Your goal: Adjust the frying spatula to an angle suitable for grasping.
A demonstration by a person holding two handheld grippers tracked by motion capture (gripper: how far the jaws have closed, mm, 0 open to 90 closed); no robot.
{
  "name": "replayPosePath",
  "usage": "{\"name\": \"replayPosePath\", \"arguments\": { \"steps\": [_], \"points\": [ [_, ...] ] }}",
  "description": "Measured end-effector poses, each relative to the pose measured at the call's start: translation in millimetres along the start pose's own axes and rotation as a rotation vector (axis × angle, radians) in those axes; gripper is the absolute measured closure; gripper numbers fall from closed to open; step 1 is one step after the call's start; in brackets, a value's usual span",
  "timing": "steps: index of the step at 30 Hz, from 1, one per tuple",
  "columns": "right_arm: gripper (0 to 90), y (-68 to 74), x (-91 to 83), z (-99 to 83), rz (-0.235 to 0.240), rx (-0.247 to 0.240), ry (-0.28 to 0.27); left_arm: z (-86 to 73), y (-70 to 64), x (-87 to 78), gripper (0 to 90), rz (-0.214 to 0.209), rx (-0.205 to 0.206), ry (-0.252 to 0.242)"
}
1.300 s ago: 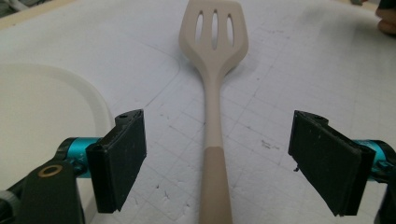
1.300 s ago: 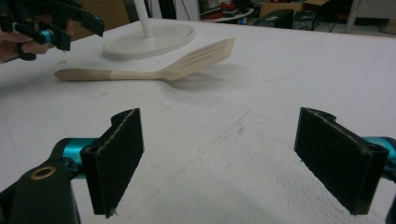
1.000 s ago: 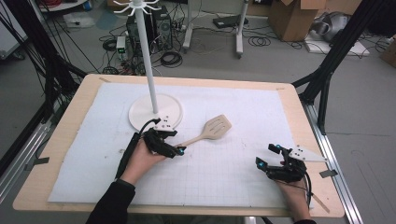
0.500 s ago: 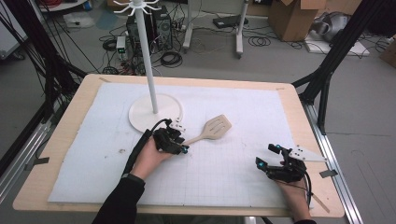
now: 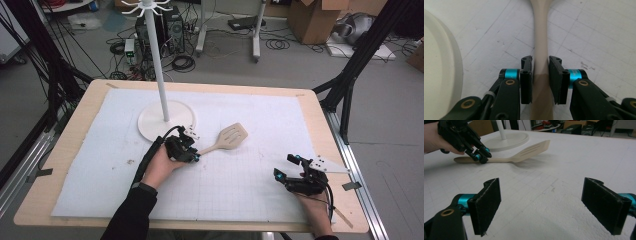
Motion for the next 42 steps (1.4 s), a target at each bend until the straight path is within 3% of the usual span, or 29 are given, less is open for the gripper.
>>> {"name": "replayPosePath", "arguments": {
  "steps": [8,22,25,31,36,39,42],
  "points": [
    [15.0,-0.5,0.4,0.2,-0.004,-0.002,-0.002,0.2,-0.1,0.8,72.2,-0.008,0.000,0.002],
    [15.0,-2.2,-1.0,1.4,-0.018,0.015,-0.015,2.0,-2.6,-2.3,75.8,-0.032,0.097,-0.015],
    [15.0,-3.2,-1.9,2.0,-0.027,0.020,-0.023,4.6,-2.9,-7.9,75.8,-0.062,0.085,-0.052],
    [15.2,-4.1,-2.5,3.0,-0.035,0.018,-0.036,2.1,-6.9,-14.1,75.9,-0.109,0.111,-0.060],
    [15.3,-4.7,-2.8,3.6,-0.042,0.022,-0.041,7.4,-14.0,-20.0,75.8,-0.141,0.117,-0.110],
    [15.5,-5.7,-4.1,5.2,-0.049,0.020,-0.059,8.7,-21.9,-25.5,75.8,-0.181,0.147,-0.125],
    [15.5,-8.1,-7.4,7.9,-0.058,0.049,-0.091,7.2,-33.0,-30.2,75.8,-0.223,0.176,-0.133]
  ]
}}
Point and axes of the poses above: each handheld gripper's, and its own axes: x roughly forward along the jaws, z roughly out of its top, y roughly to its left, the point moved 9 cm from there along x, roughly forward along the jaws, and after that the axes turned 13 degrees about -y, right-handed, at the moved point
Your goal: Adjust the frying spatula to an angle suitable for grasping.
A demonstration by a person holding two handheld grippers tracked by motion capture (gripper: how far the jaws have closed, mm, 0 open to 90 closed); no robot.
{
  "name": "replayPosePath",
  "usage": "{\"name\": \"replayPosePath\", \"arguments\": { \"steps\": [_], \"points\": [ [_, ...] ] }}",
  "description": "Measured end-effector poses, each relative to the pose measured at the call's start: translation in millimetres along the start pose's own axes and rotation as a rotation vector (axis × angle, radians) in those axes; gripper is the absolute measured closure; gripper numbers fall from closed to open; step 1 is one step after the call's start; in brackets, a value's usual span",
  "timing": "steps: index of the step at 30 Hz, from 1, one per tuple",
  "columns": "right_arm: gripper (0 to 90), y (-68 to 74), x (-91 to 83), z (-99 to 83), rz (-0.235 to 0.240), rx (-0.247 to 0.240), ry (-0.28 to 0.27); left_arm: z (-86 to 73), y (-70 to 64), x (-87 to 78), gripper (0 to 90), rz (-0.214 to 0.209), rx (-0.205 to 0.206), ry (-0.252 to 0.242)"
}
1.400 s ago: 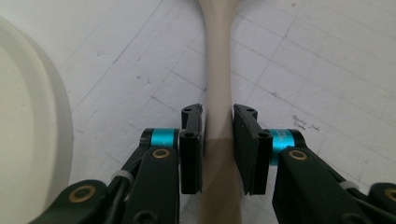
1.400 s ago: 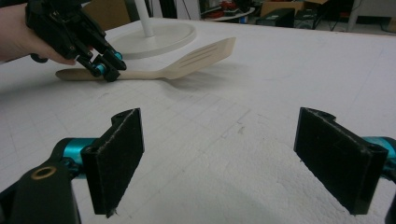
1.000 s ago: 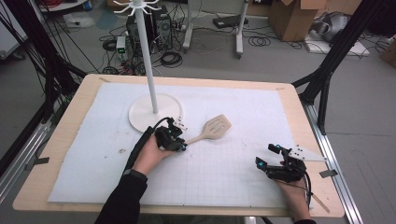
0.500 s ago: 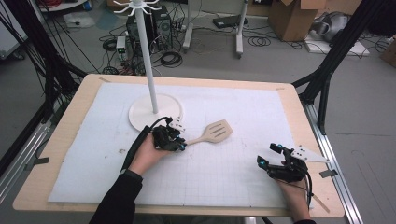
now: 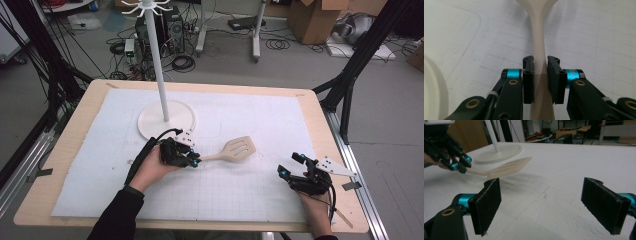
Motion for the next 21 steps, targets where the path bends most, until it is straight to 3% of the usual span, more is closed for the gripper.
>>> {"name": "replayPosePath", "arguments": {
  "steps": [8,12,21],
  "points": [
    [15.5,-0.4,0.2,-0.4,-0.006,-0.007,0.000,-2.1,-34.3,3.4,75.8,-0.116,0.083,-0.013],
    [15.4,-0.2,0.6,-0.5,0.001,-0.007,0.001,-7.1,-46.3,10.6,75.7,-0.162,0.096,-0.007],
    [15.5,0.5,1.5,-1.1,0.006,-0.010,0.005,-10.7,-51.2,17.5,75.7,-0.190,0.137,-0.005]
  ]
}}
Point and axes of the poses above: each handheld gripper's, and its own axes: x roughly forward along the jaws, z roughly out of its top, y roughly to its left, the point moved 9 cm from there along x, roughly forward along the jaws, and after that the axes turned 13 degrees about -y, right-handed, at the moved point
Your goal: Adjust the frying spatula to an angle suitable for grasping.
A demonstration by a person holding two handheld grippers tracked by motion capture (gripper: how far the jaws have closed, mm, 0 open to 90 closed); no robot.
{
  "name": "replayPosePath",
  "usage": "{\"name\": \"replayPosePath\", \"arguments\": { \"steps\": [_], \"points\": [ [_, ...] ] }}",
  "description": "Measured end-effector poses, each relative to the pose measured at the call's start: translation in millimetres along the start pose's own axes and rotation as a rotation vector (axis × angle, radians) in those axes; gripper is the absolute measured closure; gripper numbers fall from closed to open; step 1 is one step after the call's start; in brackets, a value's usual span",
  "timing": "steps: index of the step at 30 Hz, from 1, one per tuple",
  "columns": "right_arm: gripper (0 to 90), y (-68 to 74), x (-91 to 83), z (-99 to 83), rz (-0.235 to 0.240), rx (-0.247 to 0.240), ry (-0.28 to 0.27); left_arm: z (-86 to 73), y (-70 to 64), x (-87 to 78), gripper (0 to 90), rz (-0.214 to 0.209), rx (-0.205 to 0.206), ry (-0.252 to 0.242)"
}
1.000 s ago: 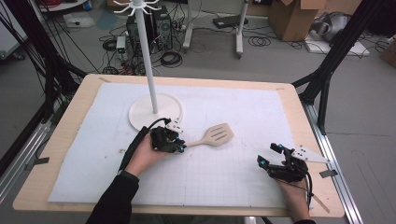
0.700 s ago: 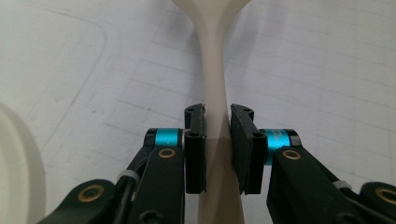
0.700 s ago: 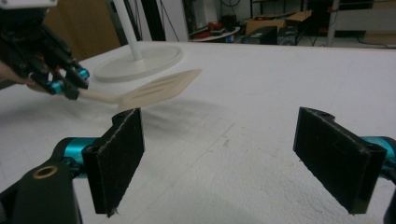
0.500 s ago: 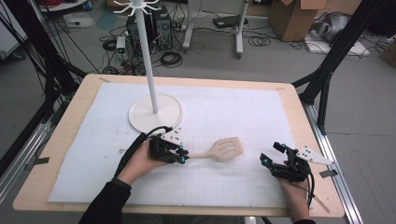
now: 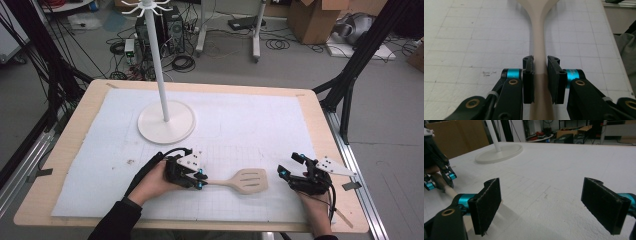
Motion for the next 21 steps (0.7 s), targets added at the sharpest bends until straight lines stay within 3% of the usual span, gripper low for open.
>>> {"name": "replayPosePath", "arguments": {
  "steps": [9,11,15,16,17,19,20,21],
  "points": [
    [15.4,-0.2,0.1,-0.4,0.000,-0.007,0.004,-4.3,-0.1,2.5,74.6,-0.006,-0.026,-0.006],
    [15.4,0.4,0.0,-0.7,0.001,-0.004,0.007,1.5,1.1,-1.0,67.3,0.009,-0.035,-0.056],
    [15.4,0.4,0.0,-0.7,0.002,-0.004,0.007,8.4,3.1,-9.2,50.3,0.032,-0.057,-0.104],
    [15.4,0.4,0.0,-0.6,0.002,-0.005,0.007,11.3,4.7,-16.8,46.2,0.056,-0.066,-0.137],
    [15.4,0.4,0.0,-0.6,0.002,-0.005,0.007,11.3,4.7,-16.8,42.1,0.056,-0.066,-0.137],
    [15.4,0.3,0.2,-0.5,0.003,-0.009,0.006,13.9,5.0,-26.3,39.4,0.080,-0.071,-0.195],
    [15.4,0.5,0.3,-0.5,0.004,-0.010,0.005,14.3,6.2,-33.2,33.3,0.105,-0.083,-0.227],
    [15.4,0.5,0.3,-0.5,0.004,-0.010,0.005,14.0,6.6,-37.7,33.3,0.119,-0.093,-0.243]
  ]
}}
Point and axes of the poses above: each handheld gripper's, and its own axes: x roughly forward along the jaws, z roughly out of its top, y roughly to its left, the point moved 9 cm from there along x, roughly forward along the jaws, and after that the axes turned 13 degrees about -y, right-handed, at the moved point
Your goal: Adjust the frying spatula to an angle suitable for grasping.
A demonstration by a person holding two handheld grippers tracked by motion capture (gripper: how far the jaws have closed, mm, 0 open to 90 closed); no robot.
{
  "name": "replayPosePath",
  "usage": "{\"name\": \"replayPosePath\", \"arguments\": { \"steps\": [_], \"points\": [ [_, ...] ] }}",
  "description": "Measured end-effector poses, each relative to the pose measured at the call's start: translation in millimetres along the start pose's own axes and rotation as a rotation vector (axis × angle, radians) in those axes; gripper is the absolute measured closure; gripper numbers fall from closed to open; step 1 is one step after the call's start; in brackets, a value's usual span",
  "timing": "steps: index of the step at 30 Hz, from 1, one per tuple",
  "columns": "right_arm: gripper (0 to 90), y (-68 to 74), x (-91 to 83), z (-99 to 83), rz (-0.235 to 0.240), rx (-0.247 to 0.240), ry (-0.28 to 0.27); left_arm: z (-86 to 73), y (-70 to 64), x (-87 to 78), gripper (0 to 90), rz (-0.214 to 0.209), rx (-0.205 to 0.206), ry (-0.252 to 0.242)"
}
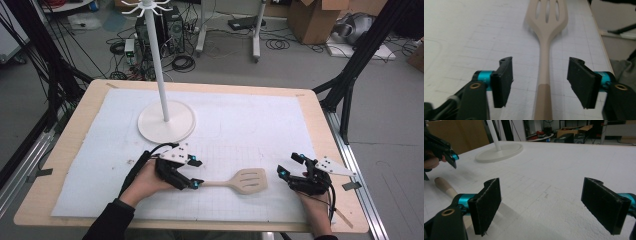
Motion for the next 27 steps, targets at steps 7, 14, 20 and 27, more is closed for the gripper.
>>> {"name": "replayPosePath", "arguments": {
  "steps": [7,14,20,27],
  "points": [
    [15.3,1.7,1.0,-1.3,0.002,-0.017,0.014,-4.5,8.1,-58.7,20.2,0.152,-0.046,-0.164],
    [15.3,2.5,2.1,-2.4,0.004,-0.032,0.027,-17.5,7.7,-97.2,18.2,0.229,-0.053,-0.219],
    [14.9,2.7,2.8,-2.9,0.007,-0.030,0.038,-24.7,5.9,-129.2,18.2,0.288,-0.059,-0.273],
    [14.0,3.1,2.7,-2.9,0.009,-0.028,0.045,-37.4,8.9,-146.9,18.2,0.344,-0.069,-0.303]
  ]
}}
Point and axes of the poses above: each handheld gripper's, and its own axes: x roughly forward along the jaws, z roughly out of its top, y roughly to its left, the point moved 9 cm from there along x, roughly forward along the jaws, and after that the axes turned 13 degrees about -y, right-handed, at the moved point
